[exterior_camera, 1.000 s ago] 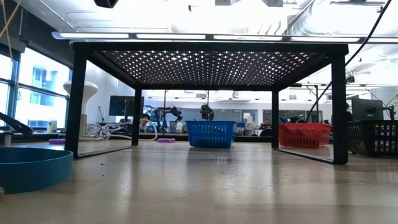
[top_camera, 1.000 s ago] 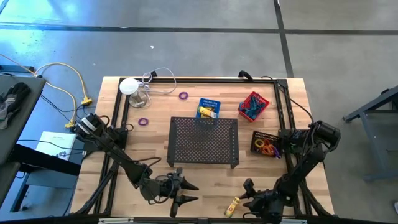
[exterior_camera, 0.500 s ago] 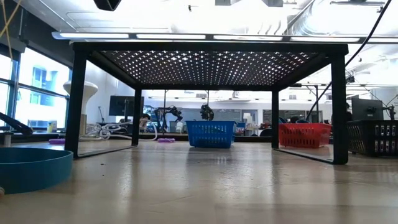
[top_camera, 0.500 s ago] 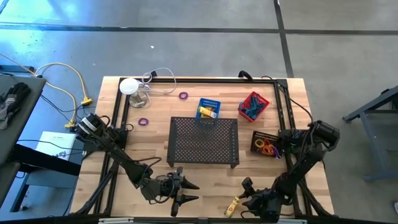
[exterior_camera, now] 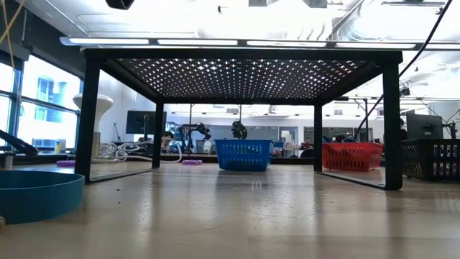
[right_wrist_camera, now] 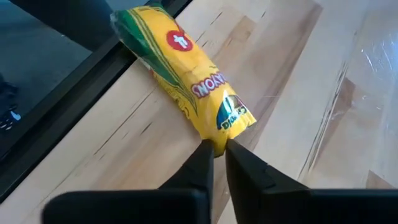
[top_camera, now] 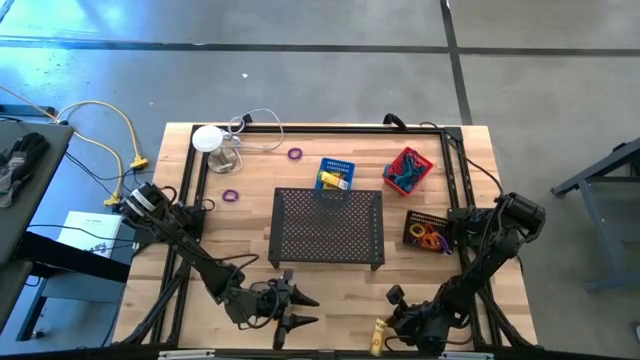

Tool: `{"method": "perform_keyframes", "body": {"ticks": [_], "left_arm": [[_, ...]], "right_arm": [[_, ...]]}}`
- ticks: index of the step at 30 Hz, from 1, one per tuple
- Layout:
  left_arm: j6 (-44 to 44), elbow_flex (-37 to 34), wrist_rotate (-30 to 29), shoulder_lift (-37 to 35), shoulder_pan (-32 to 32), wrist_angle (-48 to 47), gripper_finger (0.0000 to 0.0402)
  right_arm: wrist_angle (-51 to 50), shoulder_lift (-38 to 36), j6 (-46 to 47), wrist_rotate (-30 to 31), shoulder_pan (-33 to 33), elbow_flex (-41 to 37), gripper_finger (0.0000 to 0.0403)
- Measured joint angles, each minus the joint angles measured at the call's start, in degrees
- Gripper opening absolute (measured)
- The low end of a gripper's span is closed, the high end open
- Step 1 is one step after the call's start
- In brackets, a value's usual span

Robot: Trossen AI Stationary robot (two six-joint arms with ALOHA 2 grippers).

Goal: Pick & Place Office Desk Supplies
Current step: Put the yellow crayon box into the blue bin

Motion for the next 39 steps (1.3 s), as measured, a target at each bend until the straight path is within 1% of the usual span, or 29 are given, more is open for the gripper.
{"method": "perform_keyframes", "body": {"ticks": [3, 10, 15, 18, 23, 30, 31, 34, 39], "left_arm": [[0.0, 0.0, 0.0, 0.0, 0.0, 0.0, 0.0166], [0.0, 0.0, 0.0, 0.0, 0.0, 0.0, 0.0166], [0.0, 0.0, 0.0, 0.0, -0.1, 0.0, 0.0166], [0.2, 0.0, 0.0, 0.0, -0.4, 0.0, 0.0166], [2.6, 0.0, 0.0, 0.0, -0.8, 0.5, 0.0166], [10.8, 0.0, -0.7, 0.0, -1.8, 2.7, 0.0166], [11.6, 0.0, -1.5, 0.0, -2.1, 3.8, 0.0166], [13.7, 0.0, -7.2, 0.0, -3.6, 9.1, 0.0166], [27.2, 0.0, -15.7, -0.1, -8.0, 18.5, 0.0166]], "right_arm": [[0.0, 0.0, 0.0, -0.1, 0.0, 0.0, 0.0008], [0.0, 0.0, 0.1, 0.3, 0.0, 0.0, 0.0003], [1.4, -0.3, 0.2, 3.3, 0.2, 0.5, 0.0003], [0.7, -1.6, 0.0, 3.7, 0.2, 1.9, 0.0003], [-2.9, -4.8, -0.2, 5.3, 0.2, 4.7, 0.0003], [-8.7, -10.8, -2.2, 11.5, -0.6, 10.4, 0.0003], [-10.0, -12.0, -2.7, 12.6, -1.1, 11.2, 0.0003], [-14.1, -15.9, -3.5, 17.5, -2.7, 12.8, 0.0003], [-20.2, -23.8, -3.6, 24.0, -7.3, 13.2, 0.0003]]}}
